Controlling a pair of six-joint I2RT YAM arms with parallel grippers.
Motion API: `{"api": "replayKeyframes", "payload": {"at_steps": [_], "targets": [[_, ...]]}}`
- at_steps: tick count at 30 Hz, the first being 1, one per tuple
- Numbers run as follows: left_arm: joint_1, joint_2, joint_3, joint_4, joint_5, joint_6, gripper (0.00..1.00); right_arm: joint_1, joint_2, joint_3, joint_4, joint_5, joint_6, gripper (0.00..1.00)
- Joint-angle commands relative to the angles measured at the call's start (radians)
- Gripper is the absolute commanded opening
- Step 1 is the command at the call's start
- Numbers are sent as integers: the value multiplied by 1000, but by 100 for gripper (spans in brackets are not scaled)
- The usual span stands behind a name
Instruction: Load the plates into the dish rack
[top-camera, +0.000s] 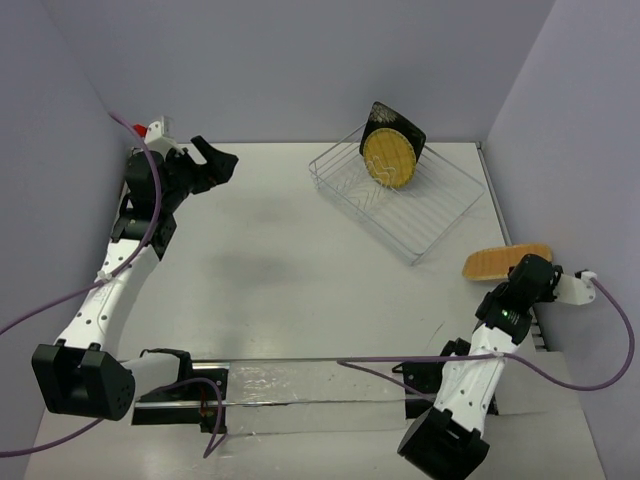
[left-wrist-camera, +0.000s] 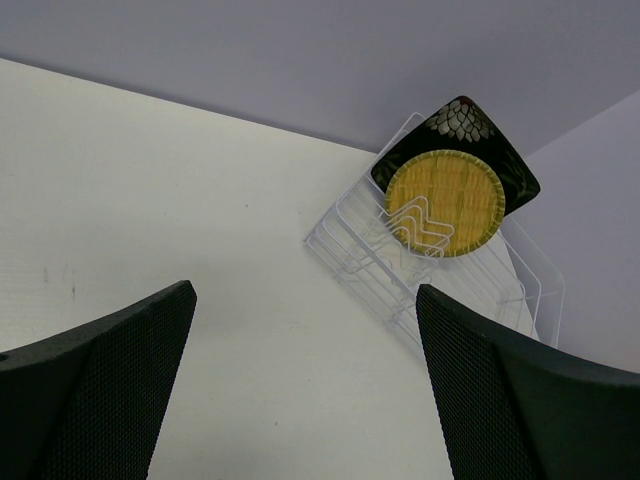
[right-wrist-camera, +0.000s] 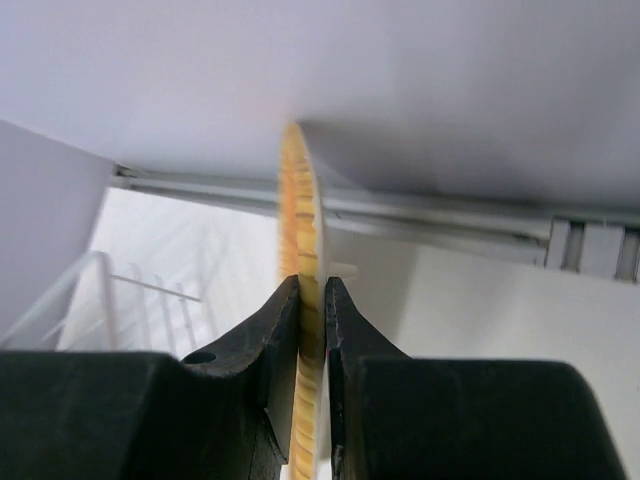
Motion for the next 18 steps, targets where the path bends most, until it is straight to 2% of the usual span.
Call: {"api": "replayKeyframes", "payload": {"at_steps": [1, 7, 10, 12, 15, 18], "targets": [[7, 9, 23, 39, 28, 6, 99, 1, -84, 154, 32, -18, -147, 0], [7, -3, 19, 39, 10, 13, 99, 1, -47, 308, 24, -146, -213, 0], [7, -12, 7, 62, -5, 13, 99, 1, -4, 366, 15, -265, -261, 0], [7, -15, 4, 78, -3, 11, 99, 6, 35, 417, 33, -409, -308, 0], [7, -8, 11, 76, 6, 9, 99, 30, 55, 465, 84, -506, -361, 0], [7, -1, 12, 80, 6, 9, 99, 51, 109, 596, 136, -679, -485, 0]]}}
